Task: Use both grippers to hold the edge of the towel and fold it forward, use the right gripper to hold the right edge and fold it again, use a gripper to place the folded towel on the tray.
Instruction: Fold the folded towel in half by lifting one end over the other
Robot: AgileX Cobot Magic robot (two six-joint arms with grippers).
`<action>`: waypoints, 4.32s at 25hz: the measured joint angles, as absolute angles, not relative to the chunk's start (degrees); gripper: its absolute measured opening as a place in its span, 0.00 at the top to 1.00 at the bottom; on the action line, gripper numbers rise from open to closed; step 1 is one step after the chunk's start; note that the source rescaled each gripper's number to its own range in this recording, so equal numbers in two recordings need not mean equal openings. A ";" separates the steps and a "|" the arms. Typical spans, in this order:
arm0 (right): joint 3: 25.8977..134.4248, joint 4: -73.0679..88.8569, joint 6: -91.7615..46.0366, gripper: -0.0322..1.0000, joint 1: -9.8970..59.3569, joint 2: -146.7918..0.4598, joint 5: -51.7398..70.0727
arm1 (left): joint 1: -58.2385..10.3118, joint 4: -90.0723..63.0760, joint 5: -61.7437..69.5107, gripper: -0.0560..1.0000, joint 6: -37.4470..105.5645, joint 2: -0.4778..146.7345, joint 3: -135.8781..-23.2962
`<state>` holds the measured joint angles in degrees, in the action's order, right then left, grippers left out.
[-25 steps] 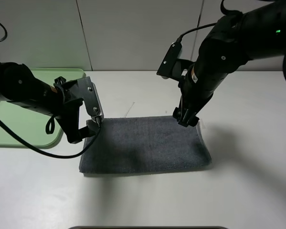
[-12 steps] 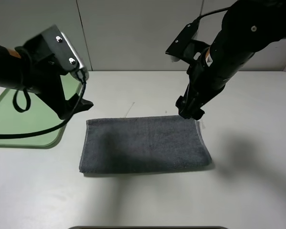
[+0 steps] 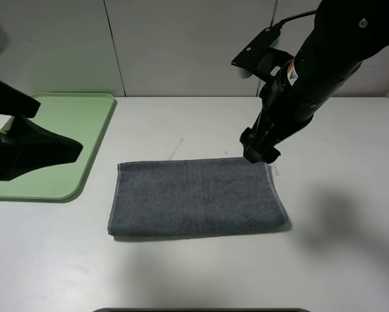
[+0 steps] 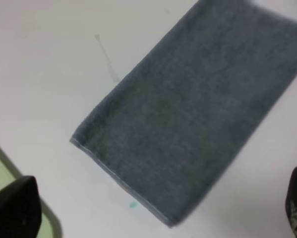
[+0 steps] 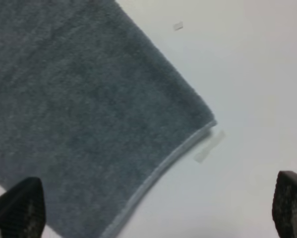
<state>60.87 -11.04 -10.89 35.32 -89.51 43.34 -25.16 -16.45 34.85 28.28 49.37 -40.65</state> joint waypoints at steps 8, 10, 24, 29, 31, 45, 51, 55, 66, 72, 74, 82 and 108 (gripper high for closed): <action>60.87 -7.03 -10.89 0.00 35.32 -89.51 43.58 | -25.16 -12.72 44.49 0.00 17.07 32.59 -40.65; 60.87 -6.20 -10.89 0.00 35.32 -89.51 43.58 | -25.16 -10.02 47.06 0.00 13.62 28.96 -40.65; 60.87 -4.54 -10.86 0.00 35.32 -89.51 43.58 | -25.16 4.08 59.75 0.00 -5.79 0.82 -38.43; 60.87 -3.83 -10.86 0.00 35.32 -89.51 43.52 | -25.16 3.91 59.05 0.00 -7.10 -0.30 -32.29; 60.87 -3.64 -10.86 0.00 35.32 -89.51 43.52 | -25.16 3.92 58.35 0.00 -7.10 -0.30 -30.25; 60.87 -3.18 -10.86 0.00 35.32 -89.51 43.52 | -25.16 4.25 60.41 0.00 -1.74 -0.30 -28.09; 60.87 -0.46 -10.66 0.00 35.32 -89.51 43.52 | -23.85 4.31 60.41 0.00 -1.69 -0.30 -28.09; 60.87 1.38 -6.50 0.00 35.32 -89.51 43.48 | -18.86 4.35 60.41 0.00 -1.17 -0.30 -28.09; 60.87 -1.86 14.52 0.00 35.32 -89.51 43.06 | 0.08 4.37 60.41 0.00 -1.05 -0.30 -28.09; 60.87 -3.74 19.82 0.00 35.32 -91.95 43.55 | 5.93 4.37 60.41 0.00 -1.05 -0.30 -28.09; 60.87 -3.68 20.13 0.00 35.32 -93.50 43.61 | 6.48 4.37 60.41 0.00 -1.05 -0.30 -28.09; 60.87 -3.60 22.84 0.00 33.90 -99.78 42.79 | 6.67 4.37 60.41 0.00 -0.94 -0.30 -28.09; 60.98 -4.17 20.56 0.00 23.16 -112.50 34.92 | 6.67 4.42 60.41 0.00 -0.90 -0.30 -28.09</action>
